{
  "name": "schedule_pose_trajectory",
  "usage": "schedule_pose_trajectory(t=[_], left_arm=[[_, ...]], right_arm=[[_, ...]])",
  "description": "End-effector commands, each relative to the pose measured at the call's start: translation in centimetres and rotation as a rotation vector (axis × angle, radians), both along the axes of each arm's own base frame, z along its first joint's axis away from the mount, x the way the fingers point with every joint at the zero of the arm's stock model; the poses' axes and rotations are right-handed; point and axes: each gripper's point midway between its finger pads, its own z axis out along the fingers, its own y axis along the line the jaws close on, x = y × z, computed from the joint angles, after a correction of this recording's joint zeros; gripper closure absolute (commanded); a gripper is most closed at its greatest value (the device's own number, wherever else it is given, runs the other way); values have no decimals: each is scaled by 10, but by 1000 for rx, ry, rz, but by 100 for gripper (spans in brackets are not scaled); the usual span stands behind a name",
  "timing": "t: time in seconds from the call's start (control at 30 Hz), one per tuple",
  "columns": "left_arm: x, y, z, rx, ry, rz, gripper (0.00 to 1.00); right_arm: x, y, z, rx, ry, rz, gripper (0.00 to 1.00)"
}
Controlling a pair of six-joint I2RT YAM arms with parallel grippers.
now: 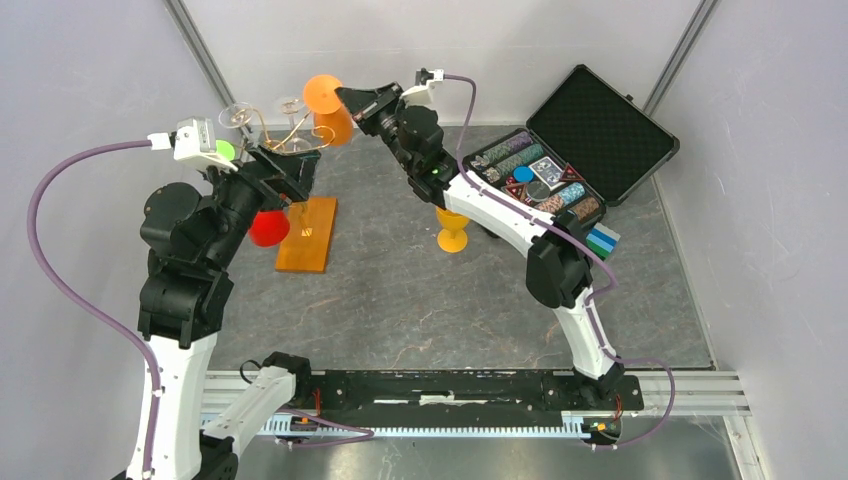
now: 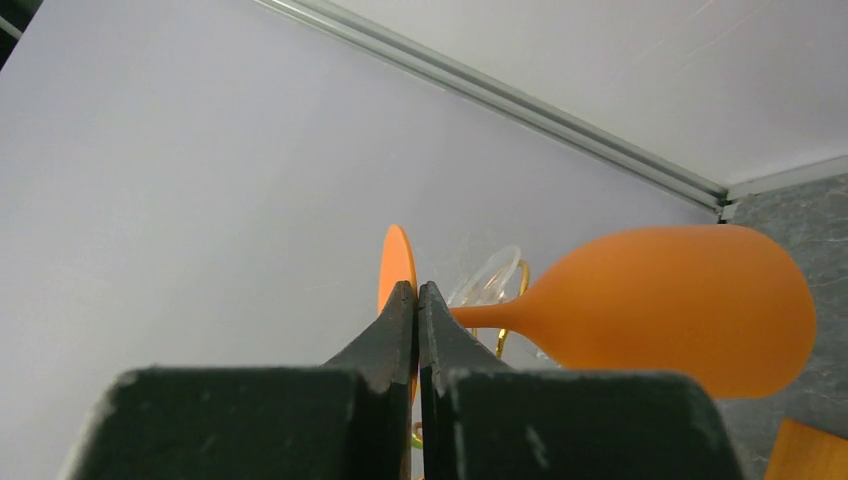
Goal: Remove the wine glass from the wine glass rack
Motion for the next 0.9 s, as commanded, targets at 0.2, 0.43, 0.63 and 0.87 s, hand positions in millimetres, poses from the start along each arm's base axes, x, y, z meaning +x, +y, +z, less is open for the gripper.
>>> schedule_pose_trajectory(t=[0.2, 0.43, 0.63, 0.87], left_arm=[[-7, -9, 5, 24, -21, -60, 0], [-15, -38, 0, 41, -7, -246, 0], [-15, -68, -15, 2, 68, -423, 0], [-14, -96, -35, -162, 182, -582, 10]], right_arm=[[-20, -51, 44, -19, -97, -111, 100], [-53, -90, 44, -100, -104, -116, 100], [-97, -111, 21, -163, -57, 21, 100], [-150, -128, 3, -164, -62, 163, 100]])
